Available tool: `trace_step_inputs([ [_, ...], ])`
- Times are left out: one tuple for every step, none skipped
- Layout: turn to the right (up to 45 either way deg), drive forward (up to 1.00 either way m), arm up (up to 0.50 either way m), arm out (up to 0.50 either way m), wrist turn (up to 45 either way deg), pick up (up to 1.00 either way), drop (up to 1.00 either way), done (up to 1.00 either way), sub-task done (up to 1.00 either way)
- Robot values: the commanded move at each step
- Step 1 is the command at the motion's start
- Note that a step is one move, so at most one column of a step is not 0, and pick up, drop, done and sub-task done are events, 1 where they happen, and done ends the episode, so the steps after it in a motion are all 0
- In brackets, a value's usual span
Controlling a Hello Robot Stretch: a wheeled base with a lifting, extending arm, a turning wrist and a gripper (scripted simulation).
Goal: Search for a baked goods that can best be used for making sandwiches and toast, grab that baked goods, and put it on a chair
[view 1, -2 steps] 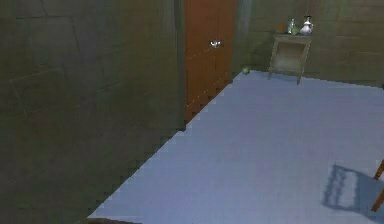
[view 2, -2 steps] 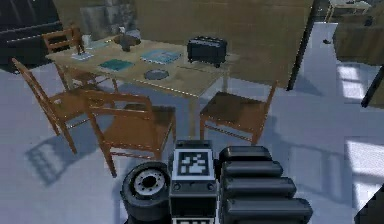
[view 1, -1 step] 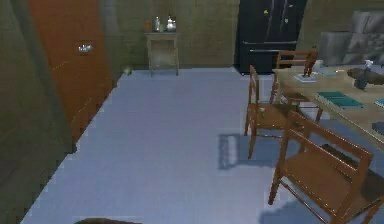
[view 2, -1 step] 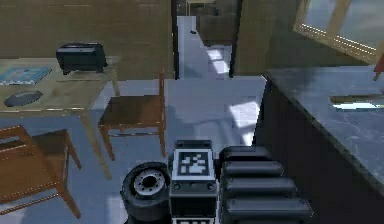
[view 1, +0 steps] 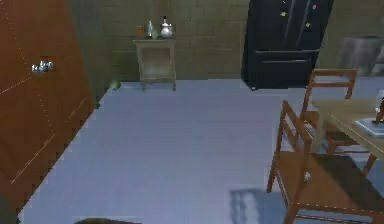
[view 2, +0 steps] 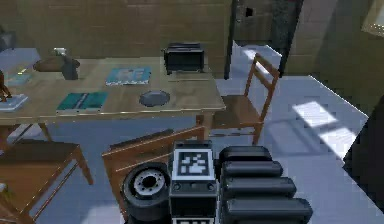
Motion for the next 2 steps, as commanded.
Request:
trace_step_inputs([
  [-45.0,0.00,0.00,0.00,0.0,0.00,0.00,0.00,0.00],
  [-45.0,0.00,0.00,0.00,0.0,0.00,0.00,0.00,0.00],
])
